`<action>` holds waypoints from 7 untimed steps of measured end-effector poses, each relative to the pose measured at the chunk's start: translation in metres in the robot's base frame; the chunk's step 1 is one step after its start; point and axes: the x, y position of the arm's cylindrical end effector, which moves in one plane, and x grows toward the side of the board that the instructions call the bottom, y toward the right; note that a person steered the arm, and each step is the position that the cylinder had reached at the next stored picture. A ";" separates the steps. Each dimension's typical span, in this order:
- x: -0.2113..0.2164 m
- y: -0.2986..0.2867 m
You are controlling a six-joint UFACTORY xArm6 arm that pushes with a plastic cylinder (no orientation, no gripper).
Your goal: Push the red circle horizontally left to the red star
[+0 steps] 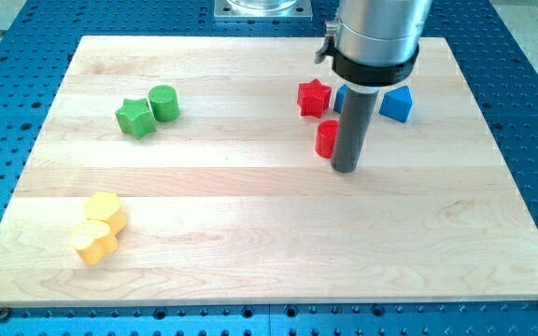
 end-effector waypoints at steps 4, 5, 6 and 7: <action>0.014 -0.110; -0.002 -0.146; -0.039 -0.131; -0.073 -0.112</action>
